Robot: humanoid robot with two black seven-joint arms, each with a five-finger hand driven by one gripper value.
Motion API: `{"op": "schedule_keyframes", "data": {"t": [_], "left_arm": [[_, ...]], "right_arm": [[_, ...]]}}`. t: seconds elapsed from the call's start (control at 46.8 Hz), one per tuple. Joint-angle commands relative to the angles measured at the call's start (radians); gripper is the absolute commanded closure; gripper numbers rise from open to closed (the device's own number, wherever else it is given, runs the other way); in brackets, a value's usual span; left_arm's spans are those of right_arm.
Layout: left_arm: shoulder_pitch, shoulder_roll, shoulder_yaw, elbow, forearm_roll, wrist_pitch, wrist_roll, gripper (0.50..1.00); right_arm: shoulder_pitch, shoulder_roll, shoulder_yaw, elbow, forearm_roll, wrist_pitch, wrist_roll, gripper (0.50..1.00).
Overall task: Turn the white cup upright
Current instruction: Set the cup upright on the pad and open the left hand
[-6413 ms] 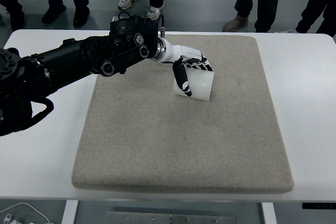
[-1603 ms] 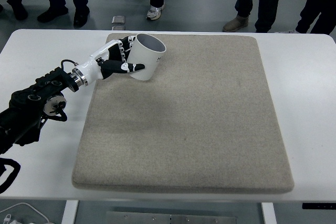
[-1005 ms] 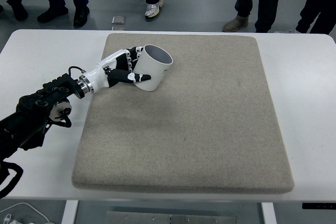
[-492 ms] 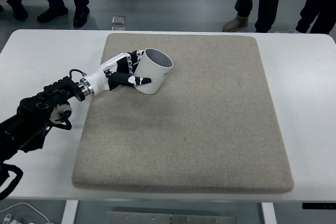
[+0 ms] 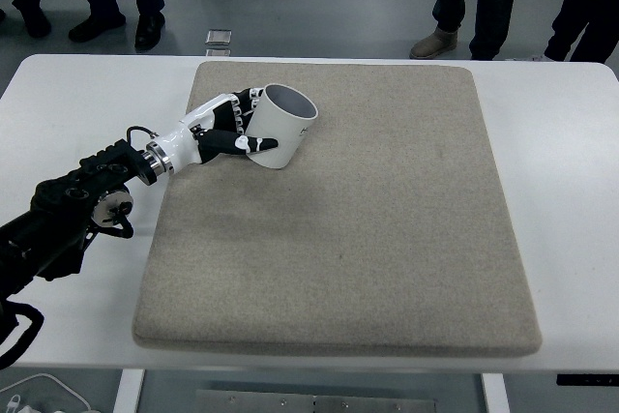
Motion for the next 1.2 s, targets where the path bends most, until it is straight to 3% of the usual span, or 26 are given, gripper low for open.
{"op": "schedule_keyframes", "data": {"t": [0.0, 0.385, 1.176], "left_arm": [[0.000, 0.000, 0.000, -0.002, 0.000, -0.002, 0.000, 0.542], [-0.002, 0.002, -0.022, -0.003, 0.000, -0.003, 0.000, 0.512], [-0.017, 0.008, -0.053, -0.011, 0.000, -0.007, 0.000, 0.512]], "right_arm": [[0.000, 0.000, 0.000, 0.000, 0.000, 0.000, 0.000, 0.570], [0.000, 0.000, 0.000, 0.000, 0.000, 0.000, 0.000, 0.570], [0.000, 0.000, 0.000, 0.000, -0.002, 0.000, 0.001, 0.570]]}}
